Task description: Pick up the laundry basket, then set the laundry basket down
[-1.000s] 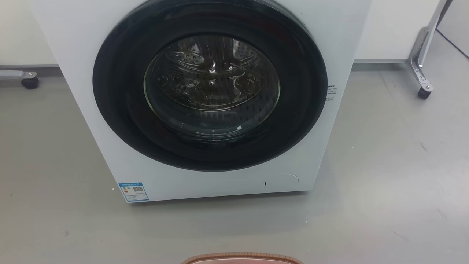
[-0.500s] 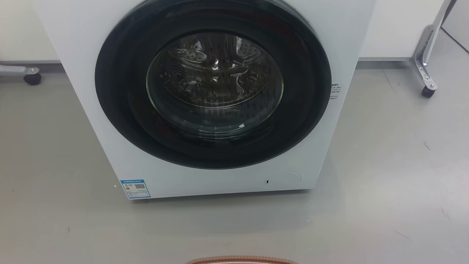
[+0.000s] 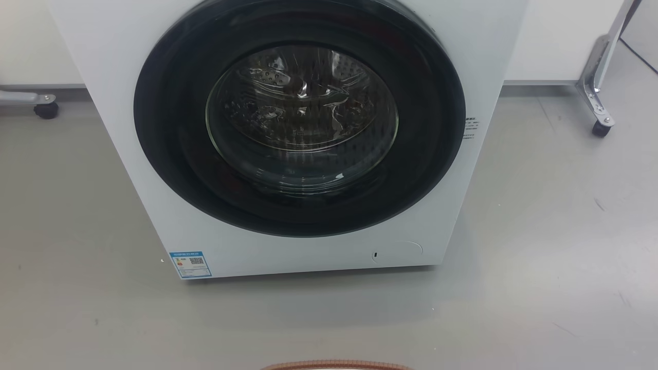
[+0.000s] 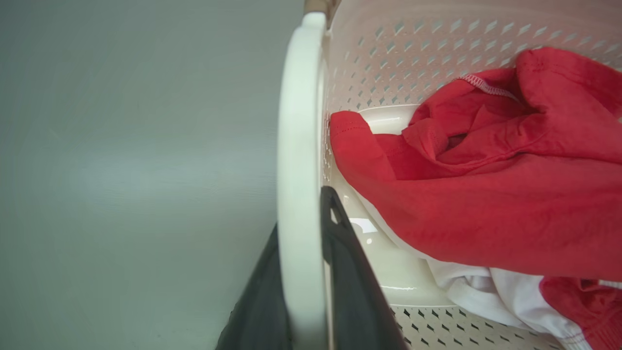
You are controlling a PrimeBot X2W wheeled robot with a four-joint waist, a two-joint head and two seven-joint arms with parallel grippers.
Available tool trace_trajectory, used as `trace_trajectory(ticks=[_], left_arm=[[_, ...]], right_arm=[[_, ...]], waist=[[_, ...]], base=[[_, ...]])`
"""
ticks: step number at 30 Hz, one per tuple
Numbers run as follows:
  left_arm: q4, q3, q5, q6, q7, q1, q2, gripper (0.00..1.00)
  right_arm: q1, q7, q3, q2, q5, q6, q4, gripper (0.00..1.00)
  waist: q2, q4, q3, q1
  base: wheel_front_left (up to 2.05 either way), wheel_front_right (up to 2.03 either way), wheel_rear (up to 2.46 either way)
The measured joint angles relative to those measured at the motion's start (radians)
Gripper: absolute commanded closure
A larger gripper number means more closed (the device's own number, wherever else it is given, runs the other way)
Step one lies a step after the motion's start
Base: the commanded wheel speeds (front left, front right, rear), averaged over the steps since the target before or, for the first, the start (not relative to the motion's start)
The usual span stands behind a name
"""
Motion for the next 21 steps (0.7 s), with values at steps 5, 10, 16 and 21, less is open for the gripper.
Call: trace_trajectory(ticks=[5, 10, 16, 21], left_arm=[[0.021, 0.002, -0.008, -0.024, -0.004, -0.014, 0.003, 1.00], [0.032, 0.005, -0.009, -0.048, -0.013, -0.016, 0.017, 1.00], [0.041, 0.007, -0.012, -0.066, -0.022, -0.017, 0.020, 1.00], [0.045, 0.007, -0.012, -0.066, -0.031, -0.023, 0.016, 1.00]], right_arm=[[-0.006, 0.000, 0.007, 0.001, 0.010, 0.000, 0.001, 1.00], [-0.016, -0.001, 0.015, 0.008, 0.017, 0.000, 0.000, 1.00], [-0.018, -0.002, 0.022, 0.009, 0.025, 0.000, 0.000, 1.00], [-0.018, -0.016, 0.028, 0.008, 0.026, 0.000, -0.001, 1.00]], waist=[[0.0000, 0.000, 0.001, 0.0000], [0.0001, 0.000, 0.006, 0.0000], [0.0000, -0.002, 0.011, 0.0000], [0.0000, -0.002, 0.023, 0.0000]], base=[[0.00, 0.00, 0.00], [0.00, 0.00, 0.00], [0.00, 0.00, 0.00], [0.00, 0.00, 0.00]])
